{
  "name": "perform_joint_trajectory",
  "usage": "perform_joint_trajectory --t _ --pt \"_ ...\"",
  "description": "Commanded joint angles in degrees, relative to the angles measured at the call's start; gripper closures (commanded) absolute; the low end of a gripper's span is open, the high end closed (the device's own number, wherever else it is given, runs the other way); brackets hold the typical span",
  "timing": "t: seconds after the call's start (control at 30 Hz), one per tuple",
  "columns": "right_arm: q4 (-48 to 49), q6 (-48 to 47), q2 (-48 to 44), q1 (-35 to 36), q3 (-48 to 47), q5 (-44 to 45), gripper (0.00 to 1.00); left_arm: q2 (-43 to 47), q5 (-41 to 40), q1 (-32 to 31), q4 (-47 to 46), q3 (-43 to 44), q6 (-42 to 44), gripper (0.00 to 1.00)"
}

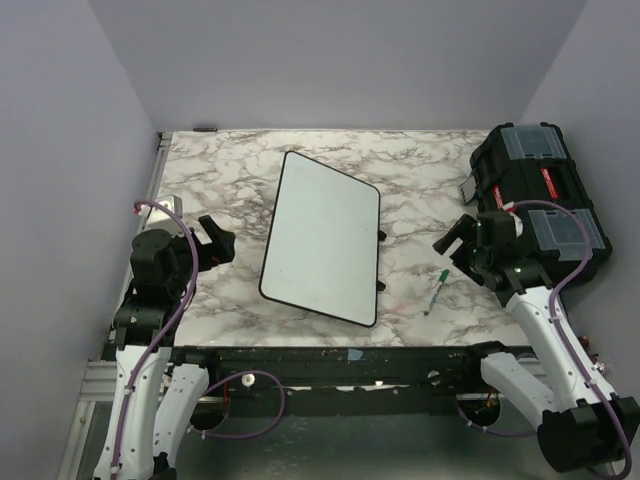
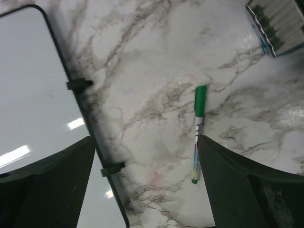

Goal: Write a sentence on the whiteboard
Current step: Pick up the whiteboard marker from the center of the board.

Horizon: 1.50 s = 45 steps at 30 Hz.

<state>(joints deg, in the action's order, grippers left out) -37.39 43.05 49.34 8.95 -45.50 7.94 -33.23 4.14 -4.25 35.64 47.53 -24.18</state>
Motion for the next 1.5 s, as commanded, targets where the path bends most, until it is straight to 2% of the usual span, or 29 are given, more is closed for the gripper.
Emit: perform_joint_trajectory --t 0.0,0.17,0.4,0.5,0.67,0.9,1.03,1.2,1.33,1.47 --pt "-3.1 3.4 1.9 0.8 5.9 0.7 0.12 0.7 1.6 -0.1 -1.7 0.4 1.0 0.10" --pt "-1.4 4.5 6.0 1.3 6.8 2.4 0.14 1.0 1.7 -0.1 -1.7 0.5 1.2 0.11" --pt "2.8 4.7 15.6 1.3 9.3 2.1 0.25 1.6 1.2 -0.1 -1.4 0.7 1.7 0.11" --pt "4.8 4.6 18.0 1.3 10.5 1.6 0.38 1.6 1.0 -0.1 -1.3 0.6 1.9 0.11" --pt "7.4 4.5 20.6 1.6 12.1 0.6 0.49 1.3 0.8 -0.1 -1.3 0.7 2.1 0.11" --pt "8.8 3.3 25.4 3.1 11.8 -0.9 0.75 1.1 0.2 -0.1 -1.1 0.9 2.4 0.11" --pt "8.3 2.5 27.8 4.5 10.2 -2.3 0.99 0.7 -0.2 -0.1 -1.0 1.1 2.7 0.11" --pt "7.5 -1.1 26.3 6.2 6.1 -5.3 0.99 0.6 2.7 -0.1 -1.9 0.8 3.3 0.11" --pt "13.5 -7.1 21.5 7.2 4.1 -16.2 0.99 1.2 8.6 -0.1 -3.8 0.1 3.7 0.11" --pt "19.1 -8.9 17.8 9.9 2.8 -24.8 0.99 1.6 17.2 -0.1 -6.4 -0.5 3.0 0.11"
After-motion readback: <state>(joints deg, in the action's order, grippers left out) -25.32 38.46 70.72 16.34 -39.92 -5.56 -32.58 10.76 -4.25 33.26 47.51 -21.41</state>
